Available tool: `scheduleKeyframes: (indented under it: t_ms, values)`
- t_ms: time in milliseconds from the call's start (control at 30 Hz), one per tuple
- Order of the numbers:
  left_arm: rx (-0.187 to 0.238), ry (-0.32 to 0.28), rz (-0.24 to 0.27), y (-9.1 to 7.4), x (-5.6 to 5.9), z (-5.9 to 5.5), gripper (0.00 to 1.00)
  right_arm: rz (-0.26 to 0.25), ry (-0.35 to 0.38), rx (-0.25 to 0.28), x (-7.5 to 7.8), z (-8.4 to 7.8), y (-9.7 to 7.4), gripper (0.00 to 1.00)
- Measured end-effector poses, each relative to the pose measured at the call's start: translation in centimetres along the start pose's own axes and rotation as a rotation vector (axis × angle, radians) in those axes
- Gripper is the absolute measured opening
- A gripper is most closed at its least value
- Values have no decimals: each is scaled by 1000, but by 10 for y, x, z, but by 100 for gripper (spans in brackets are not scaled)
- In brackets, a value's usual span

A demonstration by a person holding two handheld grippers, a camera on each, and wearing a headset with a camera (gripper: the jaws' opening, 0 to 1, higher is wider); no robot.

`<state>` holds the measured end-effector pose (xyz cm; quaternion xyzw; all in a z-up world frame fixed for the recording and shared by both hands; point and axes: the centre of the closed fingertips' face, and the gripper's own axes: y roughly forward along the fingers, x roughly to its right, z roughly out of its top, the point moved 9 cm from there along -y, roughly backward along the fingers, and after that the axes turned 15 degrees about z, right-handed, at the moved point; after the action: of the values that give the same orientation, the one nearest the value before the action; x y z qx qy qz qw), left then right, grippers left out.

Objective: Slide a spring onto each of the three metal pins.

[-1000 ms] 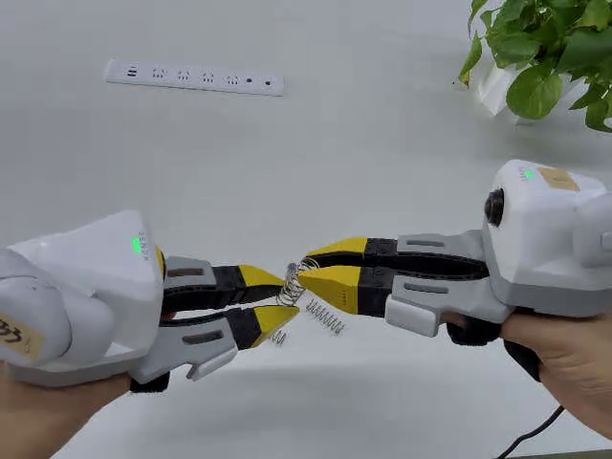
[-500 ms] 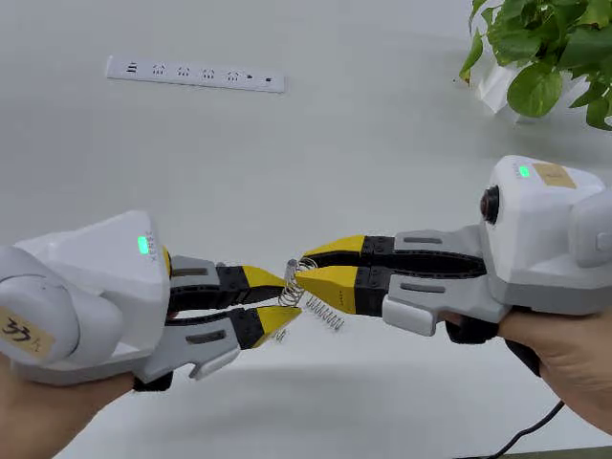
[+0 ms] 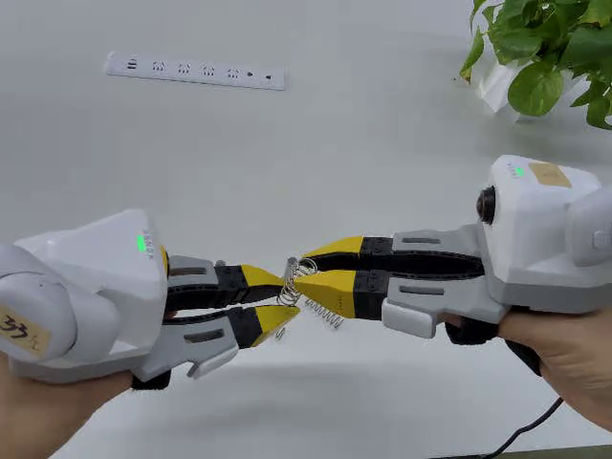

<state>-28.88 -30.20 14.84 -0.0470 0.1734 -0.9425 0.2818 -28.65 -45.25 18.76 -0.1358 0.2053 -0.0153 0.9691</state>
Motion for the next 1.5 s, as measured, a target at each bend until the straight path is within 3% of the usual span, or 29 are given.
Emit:
scheduleKeyframes:
  t_ms: [33,267,400,500,567,767,967,1133,1500]
  values:
    - [-1,-1,-1,0,0,0,7,3,-4,-8,0,0,0,13]
    - [-7,4,-8,1,1,-2,7,45,-124,-216,4,10,-3,24]
    - [-14,7,-11,1,2,-2,7,100,-191,-337,7,20,-1,27]
    - [-17,10,-16,2,2,-3,7,136,-222,-424,8,23,2,27]
    - [-20,18,-21,2,3,-3,7,172,-264,-513,10,27,5,25]
    - [-22,29,-30,3,5,-4,7,257,-309,-661,16,31,15,21]
    - [-19,31,-32,4,6,-3,7,296,-339,-744,18,30,23,13]
    - [-14,32,-31,3,6,-3,7,316,-340,-782,18,27,25,13]
    - [-6,29,-32,3,7,-2,7,322,-351,-810,17,27,27,8]
